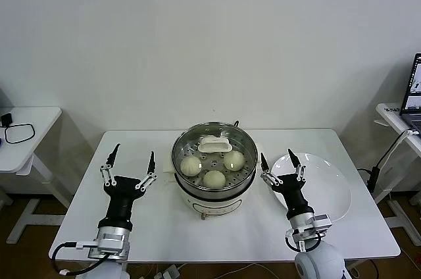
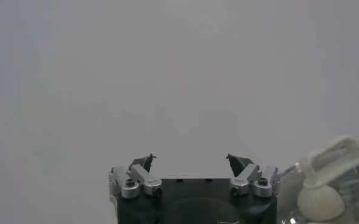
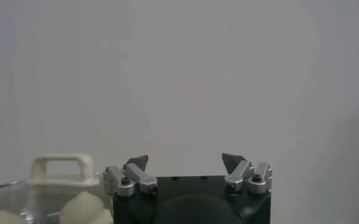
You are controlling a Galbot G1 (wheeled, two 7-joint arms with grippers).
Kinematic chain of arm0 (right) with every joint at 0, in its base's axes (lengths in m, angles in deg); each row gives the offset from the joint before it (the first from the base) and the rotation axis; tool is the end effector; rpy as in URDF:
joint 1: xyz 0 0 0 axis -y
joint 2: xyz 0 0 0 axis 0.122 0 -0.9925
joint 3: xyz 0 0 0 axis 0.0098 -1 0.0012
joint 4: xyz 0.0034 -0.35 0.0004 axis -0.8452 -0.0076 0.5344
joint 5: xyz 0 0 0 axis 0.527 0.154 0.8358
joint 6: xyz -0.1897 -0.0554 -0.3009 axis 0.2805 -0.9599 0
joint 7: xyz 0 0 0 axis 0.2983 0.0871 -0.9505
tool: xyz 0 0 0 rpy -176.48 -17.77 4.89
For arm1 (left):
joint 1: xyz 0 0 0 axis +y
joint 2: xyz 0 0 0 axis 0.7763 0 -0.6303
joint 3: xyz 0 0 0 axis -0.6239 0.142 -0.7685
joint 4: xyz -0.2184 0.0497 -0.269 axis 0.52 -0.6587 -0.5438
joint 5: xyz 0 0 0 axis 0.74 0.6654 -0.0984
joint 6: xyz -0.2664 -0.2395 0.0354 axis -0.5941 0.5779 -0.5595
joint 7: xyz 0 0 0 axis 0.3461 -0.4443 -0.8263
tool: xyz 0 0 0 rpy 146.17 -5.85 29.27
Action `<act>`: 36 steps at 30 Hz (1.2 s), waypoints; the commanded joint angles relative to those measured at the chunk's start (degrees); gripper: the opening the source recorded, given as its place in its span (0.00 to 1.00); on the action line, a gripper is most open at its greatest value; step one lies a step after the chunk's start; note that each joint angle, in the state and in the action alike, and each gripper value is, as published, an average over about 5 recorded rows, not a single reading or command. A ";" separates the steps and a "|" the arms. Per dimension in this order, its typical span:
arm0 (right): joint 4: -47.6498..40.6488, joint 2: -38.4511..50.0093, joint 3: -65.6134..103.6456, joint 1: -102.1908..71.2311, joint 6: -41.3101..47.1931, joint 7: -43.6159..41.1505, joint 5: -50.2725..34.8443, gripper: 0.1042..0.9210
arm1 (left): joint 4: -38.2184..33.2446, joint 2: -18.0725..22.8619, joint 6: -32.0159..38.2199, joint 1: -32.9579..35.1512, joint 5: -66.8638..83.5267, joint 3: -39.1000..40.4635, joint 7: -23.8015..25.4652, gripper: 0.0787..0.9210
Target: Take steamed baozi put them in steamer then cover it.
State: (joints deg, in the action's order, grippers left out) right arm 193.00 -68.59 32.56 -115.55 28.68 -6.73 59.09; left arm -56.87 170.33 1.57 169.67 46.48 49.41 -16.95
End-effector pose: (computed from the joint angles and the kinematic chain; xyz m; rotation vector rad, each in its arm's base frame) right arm 0.2461 -0.0408 -0.3123 -0.2416 2.9672 0.0460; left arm 0.1847 -0.0023 -0.2372 -0.0109 2.9069 0.5506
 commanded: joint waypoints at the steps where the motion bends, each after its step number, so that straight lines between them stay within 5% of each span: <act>1: 1.76 0.19 -0.50 -0.39 2.45 -0.40 -1.23 0.88 | -0.63 1.56 3.67 2.61 8.33 -4.12 1.29 0.88; 36: 3.84 0.11 0.63 -2.74 3.46 0.06 0.40 0.88 | -1.95 1.10 3.49 3.87 8.36 -3.83 1.31 0.88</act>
State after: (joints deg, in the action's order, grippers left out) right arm 196.80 -68.43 33.13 -118.33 31.79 -6.71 59.34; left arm -58.89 171.43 4.90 173.50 54.52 45.75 -15.72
